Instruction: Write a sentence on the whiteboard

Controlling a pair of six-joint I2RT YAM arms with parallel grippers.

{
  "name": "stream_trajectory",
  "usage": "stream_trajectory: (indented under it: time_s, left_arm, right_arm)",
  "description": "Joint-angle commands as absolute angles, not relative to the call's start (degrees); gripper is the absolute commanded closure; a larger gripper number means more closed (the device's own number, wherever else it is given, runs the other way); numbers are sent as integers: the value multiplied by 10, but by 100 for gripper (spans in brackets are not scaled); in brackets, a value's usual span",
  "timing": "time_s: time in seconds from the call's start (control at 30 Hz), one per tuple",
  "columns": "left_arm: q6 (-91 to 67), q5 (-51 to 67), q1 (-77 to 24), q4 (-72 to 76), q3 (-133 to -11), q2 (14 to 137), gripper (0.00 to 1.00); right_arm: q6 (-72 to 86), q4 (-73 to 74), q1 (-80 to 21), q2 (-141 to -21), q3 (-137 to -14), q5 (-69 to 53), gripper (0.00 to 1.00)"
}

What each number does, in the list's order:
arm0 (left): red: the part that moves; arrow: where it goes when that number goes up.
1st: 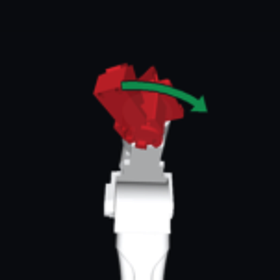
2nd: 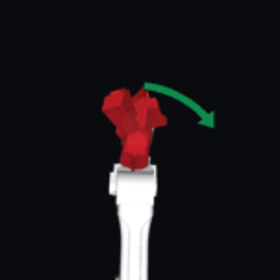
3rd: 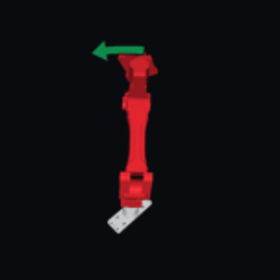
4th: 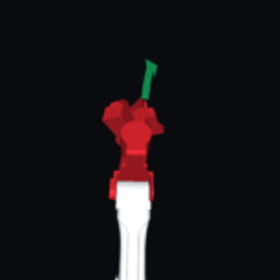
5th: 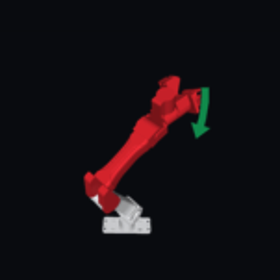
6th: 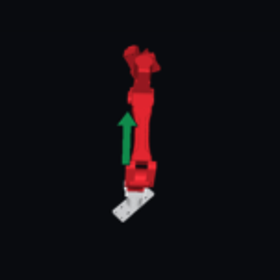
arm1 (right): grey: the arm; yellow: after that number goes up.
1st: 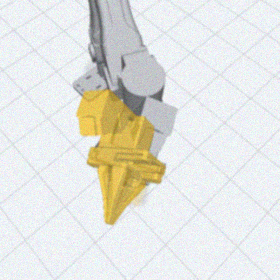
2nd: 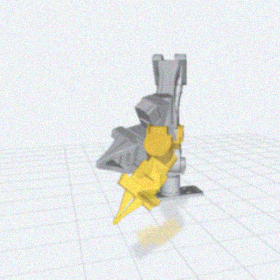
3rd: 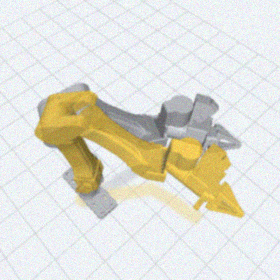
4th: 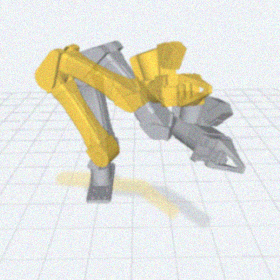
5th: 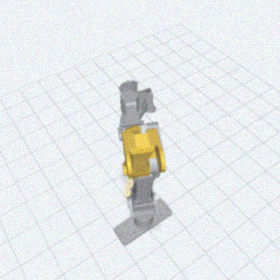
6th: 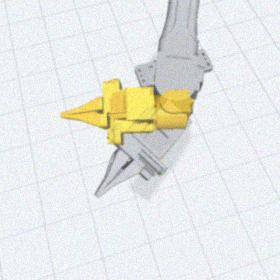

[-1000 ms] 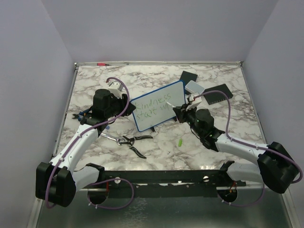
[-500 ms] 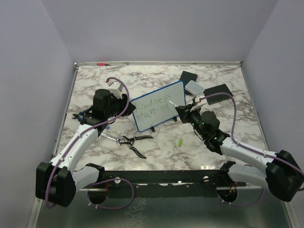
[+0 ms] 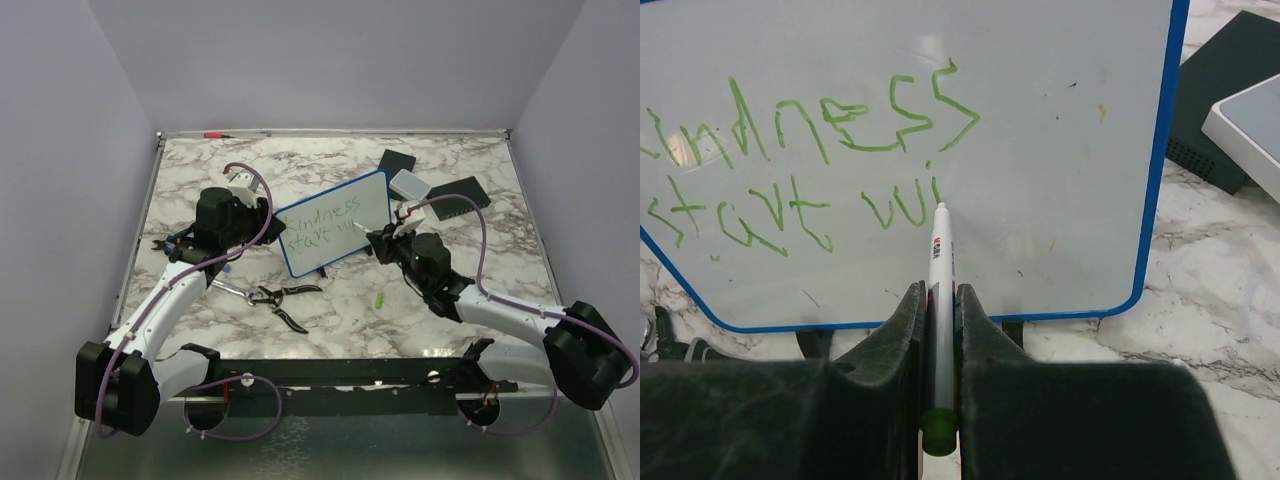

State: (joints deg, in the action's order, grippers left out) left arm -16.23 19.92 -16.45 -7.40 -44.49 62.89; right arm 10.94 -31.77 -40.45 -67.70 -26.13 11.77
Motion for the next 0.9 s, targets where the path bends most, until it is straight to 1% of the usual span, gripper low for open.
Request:
stream_trajectory:
  time_s: [0.0,0.57,0.87]
  left_arm:
    - [-158,207,-159,-68,-439,620,62]
    - [-157,205,-159,-68,-440,620,62]
    - [-157,205,-159,-68,-439,619,62]
  right_arm:
    - [105,-328,-406,-691,-268,131,99]
    - [114,-332,-406,-695,-270,198,99]
    - [99,-348,-406,-670,-259,147,99]
